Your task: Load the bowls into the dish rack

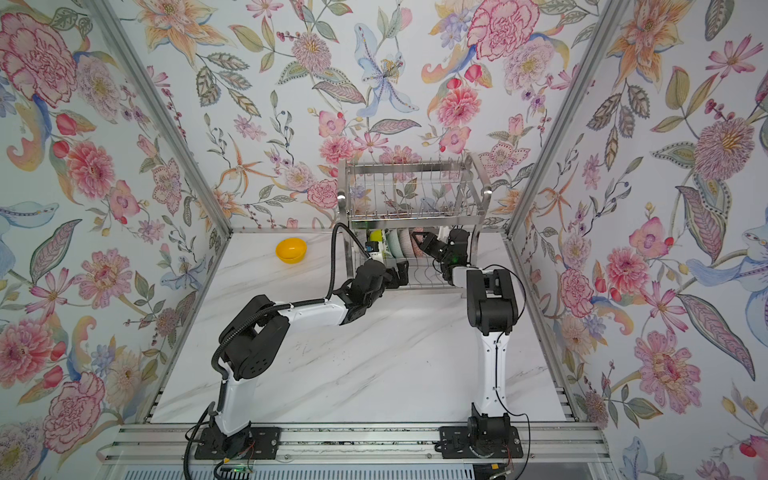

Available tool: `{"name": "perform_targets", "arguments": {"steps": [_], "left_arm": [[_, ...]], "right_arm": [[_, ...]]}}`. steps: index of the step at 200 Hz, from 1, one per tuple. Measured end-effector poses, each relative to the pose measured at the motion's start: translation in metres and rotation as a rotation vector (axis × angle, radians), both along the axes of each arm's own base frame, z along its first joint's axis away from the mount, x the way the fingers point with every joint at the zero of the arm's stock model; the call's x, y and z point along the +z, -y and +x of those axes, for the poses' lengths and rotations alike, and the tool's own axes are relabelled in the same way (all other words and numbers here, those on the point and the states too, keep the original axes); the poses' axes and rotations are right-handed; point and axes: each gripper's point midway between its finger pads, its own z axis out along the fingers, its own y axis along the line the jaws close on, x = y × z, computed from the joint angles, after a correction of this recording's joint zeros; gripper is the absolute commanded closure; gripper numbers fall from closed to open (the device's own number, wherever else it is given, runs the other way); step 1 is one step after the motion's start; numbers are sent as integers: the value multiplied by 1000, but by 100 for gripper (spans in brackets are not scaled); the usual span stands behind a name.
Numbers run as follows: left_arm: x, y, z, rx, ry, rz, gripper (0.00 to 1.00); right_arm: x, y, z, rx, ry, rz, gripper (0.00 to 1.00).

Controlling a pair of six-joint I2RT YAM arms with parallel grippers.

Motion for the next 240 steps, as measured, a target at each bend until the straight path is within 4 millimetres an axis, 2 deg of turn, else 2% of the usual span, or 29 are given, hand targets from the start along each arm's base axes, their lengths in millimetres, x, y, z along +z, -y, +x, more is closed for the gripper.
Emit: {"name": "perform_targets", "arguments": {"steps": [59, 131, 181, 240], "left_arm": [[-4, -1, -1, 0, -7, 7, 1], [-5, -2, -2, 0, -9, 9, 1], [-6, -4, -4, 0, -14, 15, 1], [7, -7, -10, -2, -4, 4, 1]], "right_arm": [[11, 4, -1, -11, 12, -8, 69], [8, 4, -5, -13, -7, -17, 68], [7, 9, -15, -30, -24, -27, 63], [11, 14, -28, -45, -28, -29, 58]]}}
